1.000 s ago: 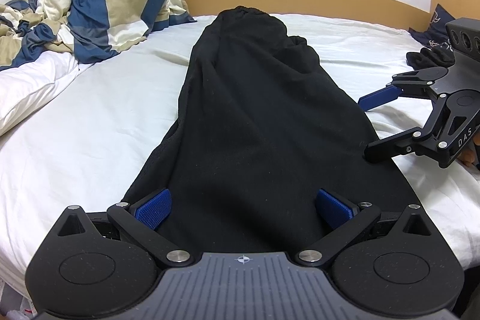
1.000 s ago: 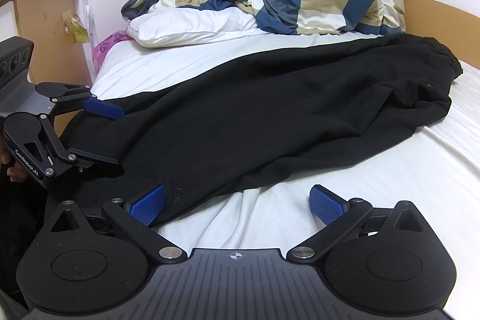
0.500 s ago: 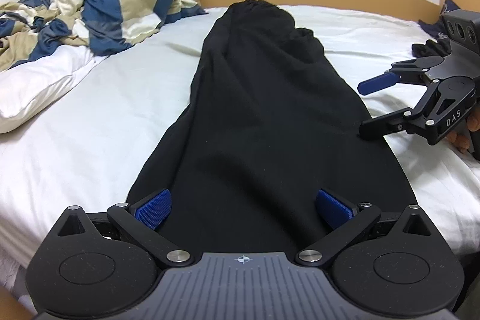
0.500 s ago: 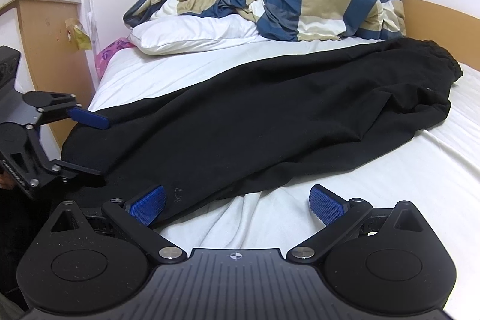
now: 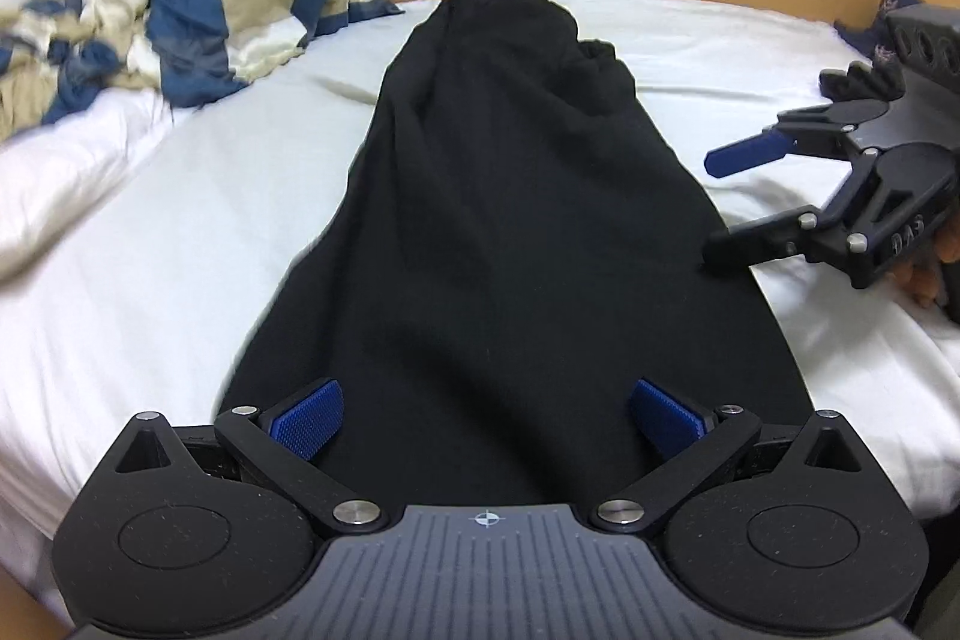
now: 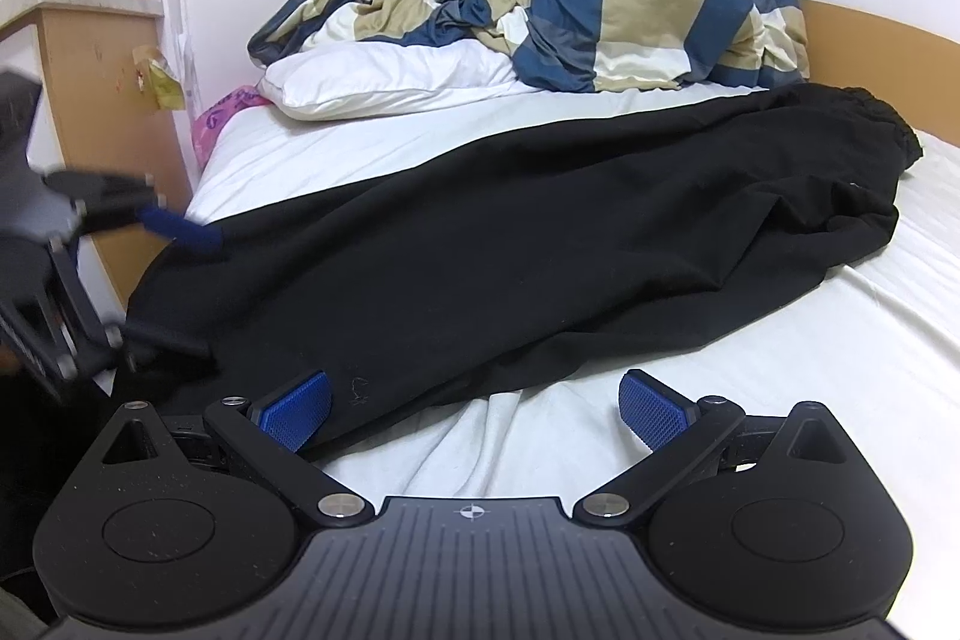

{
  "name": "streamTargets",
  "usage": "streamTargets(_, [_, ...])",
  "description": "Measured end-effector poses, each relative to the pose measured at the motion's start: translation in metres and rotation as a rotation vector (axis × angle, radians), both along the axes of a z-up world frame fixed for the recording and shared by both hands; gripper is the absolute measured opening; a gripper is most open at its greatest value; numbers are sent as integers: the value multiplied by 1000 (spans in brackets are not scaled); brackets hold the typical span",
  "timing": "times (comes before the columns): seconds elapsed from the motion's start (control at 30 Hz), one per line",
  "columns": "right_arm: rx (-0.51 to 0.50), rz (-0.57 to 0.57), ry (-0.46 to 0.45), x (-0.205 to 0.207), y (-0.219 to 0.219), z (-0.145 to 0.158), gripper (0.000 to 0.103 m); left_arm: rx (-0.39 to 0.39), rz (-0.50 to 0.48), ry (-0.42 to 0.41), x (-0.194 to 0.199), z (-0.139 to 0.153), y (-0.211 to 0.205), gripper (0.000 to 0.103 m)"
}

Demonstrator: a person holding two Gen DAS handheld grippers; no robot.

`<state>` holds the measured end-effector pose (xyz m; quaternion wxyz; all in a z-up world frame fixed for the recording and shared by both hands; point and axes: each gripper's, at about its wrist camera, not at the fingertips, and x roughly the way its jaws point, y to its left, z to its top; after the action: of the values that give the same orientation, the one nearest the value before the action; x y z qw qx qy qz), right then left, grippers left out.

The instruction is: Fold clothes

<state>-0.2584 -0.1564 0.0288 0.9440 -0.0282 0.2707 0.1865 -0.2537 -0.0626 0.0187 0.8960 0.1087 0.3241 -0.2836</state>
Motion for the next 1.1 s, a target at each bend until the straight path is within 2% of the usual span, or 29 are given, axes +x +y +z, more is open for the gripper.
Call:
streamTargets(0.2, [-1, -3, -3, -1, 2, 0, 103, 4, 7, -18, -21, 4, 18, 102])
streamTargets(0.37, [-10, 1, -5, -1, 3, 0, 103, -38, 12, -59, -4, 16, 8, 102])
streamTargets(0.43, [-7, -4, -6, -1, 2, 0, 103, -22, -1, -57, 5, 13, -4, 102])
streamTargets(0.53, [6, -10, -11, -2, 0, 1, 103, 1, -21, -4, 12, -3, -14, 103])
streamTargets(0.6, [17, -18, -11, -3, -2, 1, 103, -36, -14, -28, 8, -6, -8, 103])
streamTargets(0.73, [0, -30, -10, -2, 1, 1, 103, -50, -23, -52, 1, -8, -1, 103])
streamTargets(0.9, [-47, 4, -29, -6, 10, 0, 103, -46, -24, -46, 3, -6, -2, 103])
streamTargets(1.1, [-33, -5, -23, -4, 7, 0, 103, -30, -37, -29, 1, -6, -1, 103])
